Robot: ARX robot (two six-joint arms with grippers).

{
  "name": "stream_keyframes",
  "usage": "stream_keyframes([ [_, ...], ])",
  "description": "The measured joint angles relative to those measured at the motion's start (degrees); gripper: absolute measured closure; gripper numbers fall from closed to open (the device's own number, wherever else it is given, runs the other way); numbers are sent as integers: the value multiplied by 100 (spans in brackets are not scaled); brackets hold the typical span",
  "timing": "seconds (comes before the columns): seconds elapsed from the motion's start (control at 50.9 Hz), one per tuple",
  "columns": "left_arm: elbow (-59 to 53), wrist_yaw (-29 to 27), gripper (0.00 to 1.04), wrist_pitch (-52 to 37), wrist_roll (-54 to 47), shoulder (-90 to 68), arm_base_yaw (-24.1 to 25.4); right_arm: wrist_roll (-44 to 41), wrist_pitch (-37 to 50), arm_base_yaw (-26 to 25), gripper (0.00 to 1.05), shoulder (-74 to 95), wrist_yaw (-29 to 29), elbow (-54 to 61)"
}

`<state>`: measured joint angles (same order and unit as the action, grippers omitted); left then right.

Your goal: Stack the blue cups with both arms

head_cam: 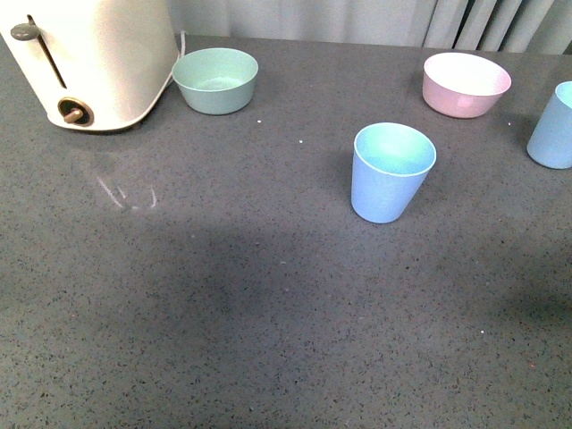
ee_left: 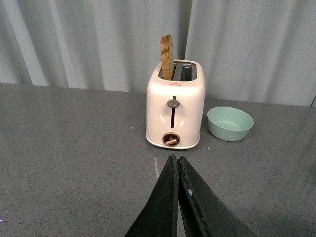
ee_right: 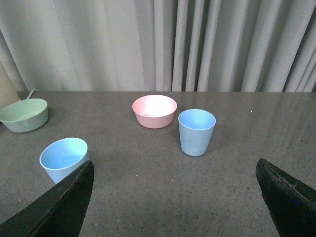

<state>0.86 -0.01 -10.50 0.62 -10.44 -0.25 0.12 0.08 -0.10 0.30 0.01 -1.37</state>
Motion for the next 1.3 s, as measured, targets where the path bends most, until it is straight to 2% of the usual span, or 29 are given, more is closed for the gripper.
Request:
stream_keyframes([
  [0.059, 0, 0, 103, 96, 0, 96, 0, 0, 0, 0, 9, 0, 0, 0],
  [0.157, 0, 2, 103, 960, 0, 791, 0, 2, 0, 0, 9, 0, 0, 0],
  [0.53, 0, 2, 103, 1043, 0, 992, 0, 2, -13, -2, 9, 11, -31, -7],
  [0.55, 0, 2, 103, 1043, 0, 992, 0, 15, -83, -26, 9, 57, -70, -28],
  [0.589, 0, -2, 103, 1043, 0, 992, 0, 15, -789, -243, 9, 400, -734, -286],
  [0.628, 0, 0, 103, 1045, 0, 992, 0, -35, -1292, -498, 9, 866, -1167, -531],
  [0.668, 0, 4, 98, 1045, 0, 994, 0, -111, -1541, -789, 9, 1401, -1602, -741],
  [0.746, 0, 2, 87, 1049, 0, 994, 0, -407, -1281, -1370, 9, 2424, -2188, -1029],
  [0.825, 0, 0, 71, 1049, 0, 994, 0, -1082, -269, -2050, 9, 3967, -2549, -1628],
  [0.884, 0, 0, 57, 1049, 0, 994, 0, -1777, 592, -2258, 9, 5335, -2415, -2267],
  [0.982, 0, 0, 38, 1049, 0, 994, 0, -2579, 885, -2173, 9, 7097, -2315, -3259],
  [1.139, 0, 2, 8, 1049, 0, 994, 0, -3394, 811, -1628, 9, 9270, -1965, -4798],
  [1.296, 0, 2, 9, 1049, -11, 994, 0, -3665, 310, -1145, 9, 10319, -1777, -5810],
])
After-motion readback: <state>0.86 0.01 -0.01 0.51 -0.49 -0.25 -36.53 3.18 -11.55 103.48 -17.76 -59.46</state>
